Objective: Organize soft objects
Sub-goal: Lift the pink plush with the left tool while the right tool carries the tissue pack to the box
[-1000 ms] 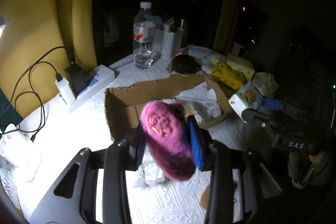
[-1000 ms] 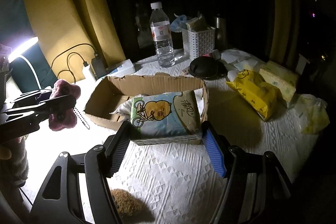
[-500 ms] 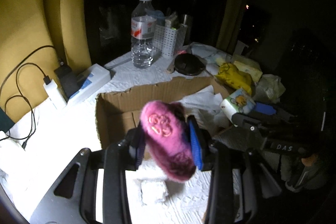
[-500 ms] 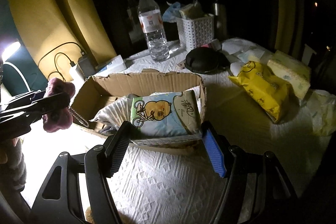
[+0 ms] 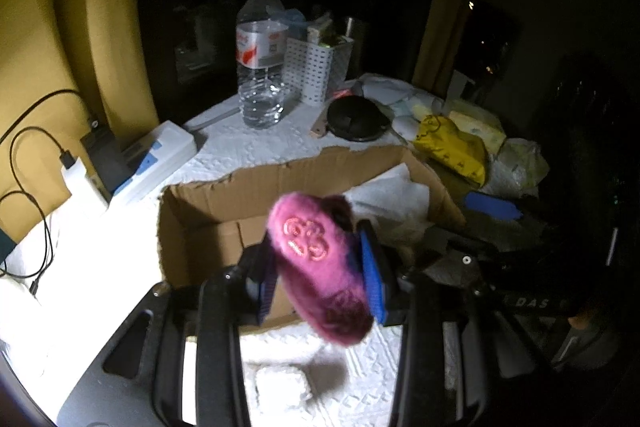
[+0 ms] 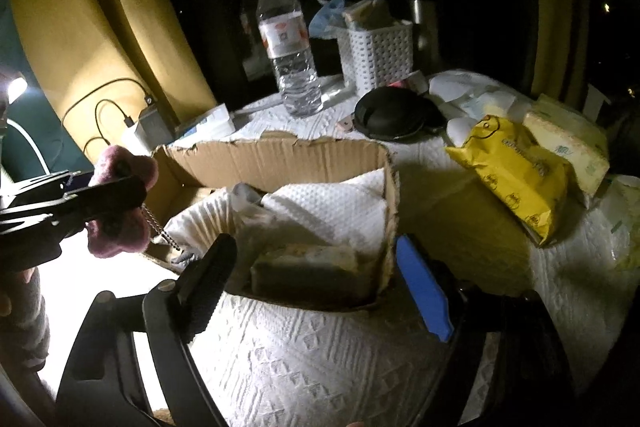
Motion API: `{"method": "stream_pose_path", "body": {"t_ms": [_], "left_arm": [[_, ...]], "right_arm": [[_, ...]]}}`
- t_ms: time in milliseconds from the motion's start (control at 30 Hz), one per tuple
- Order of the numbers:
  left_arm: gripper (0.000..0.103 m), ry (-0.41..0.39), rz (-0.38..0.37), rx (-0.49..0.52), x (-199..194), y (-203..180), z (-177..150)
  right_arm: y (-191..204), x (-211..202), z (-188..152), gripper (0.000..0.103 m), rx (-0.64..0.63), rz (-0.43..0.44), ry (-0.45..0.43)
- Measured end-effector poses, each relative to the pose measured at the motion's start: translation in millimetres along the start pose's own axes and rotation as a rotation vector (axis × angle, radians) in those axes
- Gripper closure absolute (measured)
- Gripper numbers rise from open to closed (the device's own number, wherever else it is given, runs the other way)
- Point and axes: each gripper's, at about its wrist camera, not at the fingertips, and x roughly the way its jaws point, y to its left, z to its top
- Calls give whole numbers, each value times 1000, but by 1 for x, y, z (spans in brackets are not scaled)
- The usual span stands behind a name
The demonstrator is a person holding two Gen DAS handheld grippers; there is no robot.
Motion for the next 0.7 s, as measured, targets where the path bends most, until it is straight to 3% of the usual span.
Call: {"method": "stream_pose_path", "body": {"t_ms": [700], "left_arm": [[64,46,-26,48,67,-62,31]], "right_arm": [[-58,-5,0,18,16,-24,-20]]}}
